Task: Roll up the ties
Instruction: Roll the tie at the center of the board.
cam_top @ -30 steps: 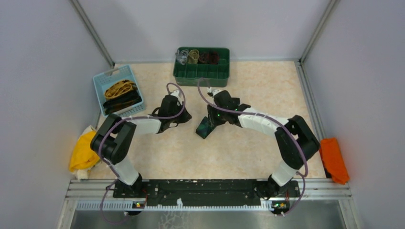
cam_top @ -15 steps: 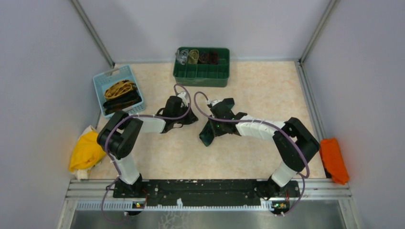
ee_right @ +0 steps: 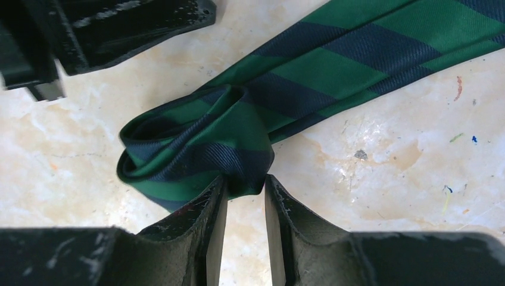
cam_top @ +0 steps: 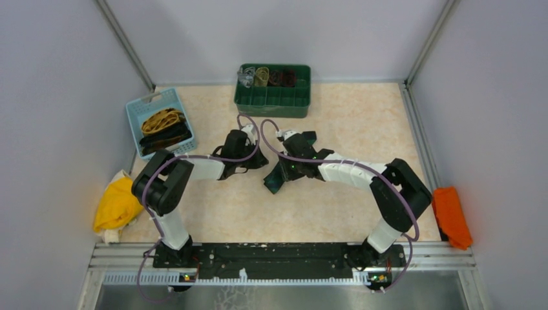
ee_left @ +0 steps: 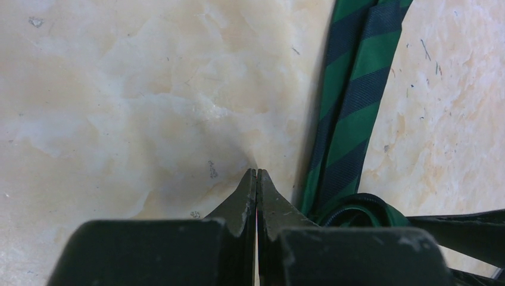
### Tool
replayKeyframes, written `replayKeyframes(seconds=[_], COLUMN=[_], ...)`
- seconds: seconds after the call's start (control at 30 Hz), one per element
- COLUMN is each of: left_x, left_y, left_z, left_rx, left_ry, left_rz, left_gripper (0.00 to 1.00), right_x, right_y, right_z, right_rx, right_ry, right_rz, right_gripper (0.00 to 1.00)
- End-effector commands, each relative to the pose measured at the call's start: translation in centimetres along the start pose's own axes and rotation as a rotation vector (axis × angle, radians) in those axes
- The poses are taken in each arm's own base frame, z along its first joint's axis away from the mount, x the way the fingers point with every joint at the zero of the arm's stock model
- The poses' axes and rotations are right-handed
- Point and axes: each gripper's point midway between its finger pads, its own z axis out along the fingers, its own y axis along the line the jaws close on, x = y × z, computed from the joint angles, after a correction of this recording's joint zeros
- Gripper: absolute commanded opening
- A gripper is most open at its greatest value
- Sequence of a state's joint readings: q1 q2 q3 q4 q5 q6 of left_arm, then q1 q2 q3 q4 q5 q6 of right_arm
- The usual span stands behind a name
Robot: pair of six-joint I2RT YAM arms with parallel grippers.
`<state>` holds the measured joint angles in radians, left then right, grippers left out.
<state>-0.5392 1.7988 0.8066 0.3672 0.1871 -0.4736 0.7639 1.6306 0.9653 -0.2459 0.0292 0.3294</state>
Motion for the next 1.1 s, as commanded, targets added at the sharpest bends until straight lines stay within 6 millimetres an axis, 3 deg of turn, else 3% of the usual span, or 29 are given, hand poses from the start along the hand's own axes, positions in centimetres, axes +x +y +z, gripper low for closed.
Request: replayKeyframes(seconds=[0.0, 0.13, 0.2, 0.4, 0.5, 0.57, 0.67, 0.83, 1.07], left_x=[0.0, 0.5, 0.8, 1.6, 2.0, 2.3, 2.9, 3.8, 5.9], left_y=[0.0, 0.0, 0.0, 0.3, 0.8, 1.1, 1.1, 0.3, -0.8], left_z=[0.1, -0.1, -0.1, -0.6, -1.0, -1.2, -1.3, -1.3, -1.3], left_rx=[-0.005, -0.003, 0.0, -0.007, -0.032, -0.04, -0.038, -0.007, 0.012], left_ry=[0.011, 0.02, 0.031, 0.051, 0.054, 0.058, 0.07, 0.088, 0.133], left_rz=[0.014, 0.008, 0.006, 0.002, 0.002, 0.001, -0.006, -0.004, 0.021], left_gripper=[0.0, 0.0, 0.0, 0.0, 0.0, 0.0, 0.0, 0.0, 0.0], right_x=[-5.2, -6.8, -7.7, -7.1, -4.8, -2.9, -0.5, 2.1, 3.7], right_y=[2.8, 3.3, 3.5, 2.7, 1.9, 1.7, 1.8, 2.6, 3.9], right_z=[-2.7, -2.7, -2.6, -4.4, -5.1, -5.3, -5.1, -2.9, 0.6], right_rx=[-0.105, -0.115, -0.113, -0.089, -0.064, -0.066, -0.084, -0.128, -0.189], right_ry=[-0.147, -0.182, -0.196, -0.215, -0.171, -0.139, -0.101, -0.047, -0.006], right_rz=[-0.003, -0.003, -0.004, 0.008, 0.007, 0.009, 0.01, 0.018, 0.063], right_gripper=[0.3, 0.31, 0.36, 0.44, 0.37, 0.18, 0.0, 0.0, 0.0])
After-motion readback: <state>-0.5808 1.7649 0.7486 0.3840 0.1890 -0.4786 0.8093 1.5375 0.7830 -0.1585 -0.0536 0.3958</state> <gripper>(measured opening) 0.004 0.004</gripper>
